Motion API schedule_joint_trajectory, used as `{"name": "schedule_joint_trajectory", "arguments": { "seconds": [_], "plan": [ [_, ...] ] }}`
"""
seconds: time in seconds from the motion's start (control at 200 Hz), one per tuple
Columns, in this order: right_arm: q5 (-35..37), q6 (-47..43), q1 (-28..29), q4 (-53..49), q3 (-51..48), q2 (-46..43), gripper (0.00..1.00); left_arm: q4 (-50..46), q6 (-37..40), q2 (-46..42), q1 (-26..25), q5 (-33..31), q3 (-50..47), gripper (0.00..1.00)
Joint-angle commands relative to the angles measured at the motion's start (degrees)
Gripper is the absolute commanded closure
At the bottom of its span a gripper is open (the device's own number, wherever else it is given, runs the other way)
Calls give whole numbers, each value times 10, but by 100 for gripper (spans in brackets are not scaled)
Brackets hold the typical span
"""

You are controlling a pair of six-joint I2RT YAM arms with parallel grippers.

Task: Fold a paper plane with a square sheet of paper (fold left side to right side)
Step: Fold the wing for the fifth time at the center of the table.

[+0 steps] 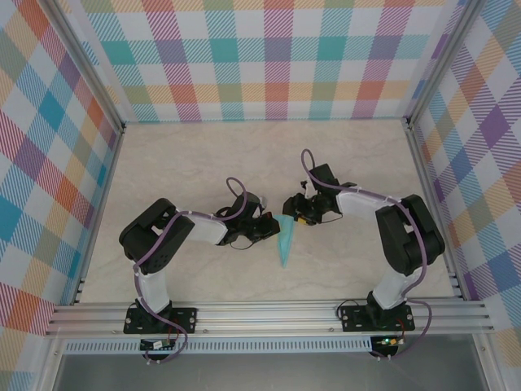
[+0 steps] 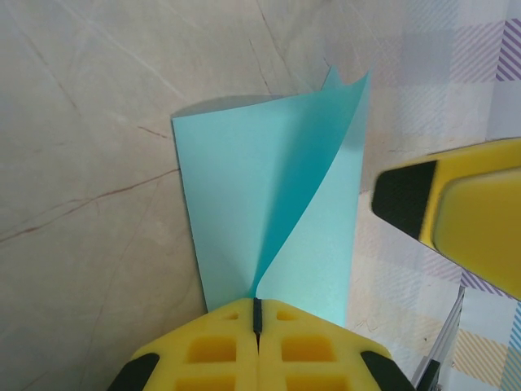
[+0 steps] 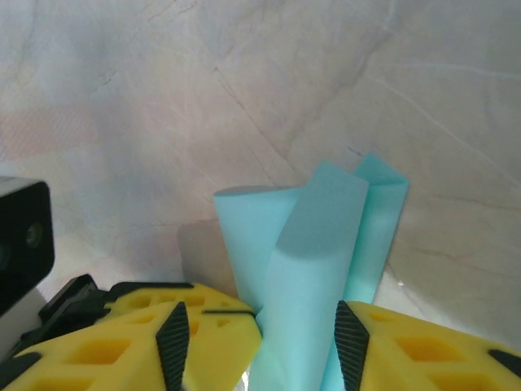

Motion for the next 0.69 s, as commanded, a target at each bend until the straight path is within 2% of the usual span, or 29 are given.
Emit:
{"name": "schedule_joint_trajectory", "arguments": {
  "seconds": [0.0, 0.175, 0.415, 0.69],
  "plan": [
    [7, -27, 1, -32, -17, -32, 60, -9, 13, -10, 8, -10, -7, 100],
    [-22, -26, 2, -14, -55, -59, 76, -14, 14, -12, 8, -16, -10, 100],
    [-55, -10, 8, 24, -74, -52, 82, -29, 21, -26, 8, -28, -15, 100],
    [-54, 1, 19, 44, -58, -35, 85, -29, 22, -31, 8, -29, -21, 100]
  ]
}}
